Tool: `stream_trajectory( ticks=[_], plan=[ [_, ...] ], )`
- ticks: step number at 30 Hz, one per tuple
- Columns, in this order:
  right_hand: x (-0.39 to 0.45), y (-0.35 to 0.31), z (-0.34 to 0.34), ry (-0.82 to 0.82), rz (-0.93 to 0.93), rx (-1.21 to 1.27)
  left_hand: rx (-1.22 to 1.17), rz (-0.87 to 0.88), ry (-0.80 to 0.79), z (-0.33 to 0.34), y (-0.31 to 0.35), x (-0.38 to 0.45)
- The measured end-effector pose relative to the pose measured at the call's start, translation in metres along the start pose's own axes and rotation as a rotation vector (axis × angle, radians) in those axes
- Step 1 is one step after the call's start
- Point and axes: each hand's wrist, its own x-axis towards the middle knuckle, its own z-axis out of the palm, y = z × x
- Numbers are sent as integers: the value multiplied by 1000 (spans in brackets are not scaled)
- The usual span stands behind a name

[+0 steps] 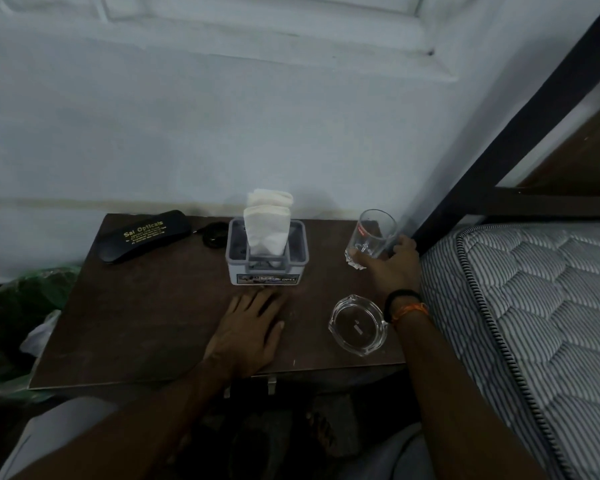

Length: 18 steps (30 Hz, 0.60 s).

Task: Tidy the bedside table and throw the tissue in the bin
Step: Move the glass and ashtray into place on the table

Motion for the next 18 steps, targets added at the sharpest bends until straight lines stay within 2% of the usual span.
stream_trajectory(
  ticks=[4,10,18],
  plan=[
    [6,-6,9,30,-121,117,31,1,12,-1,-1,1],
    [21,-1,25,53,-117,232,58,-7,1,2,-2,3],
    [24,7,26,170,-110,114,66,-21,-18,1,0,4]
  ],
)
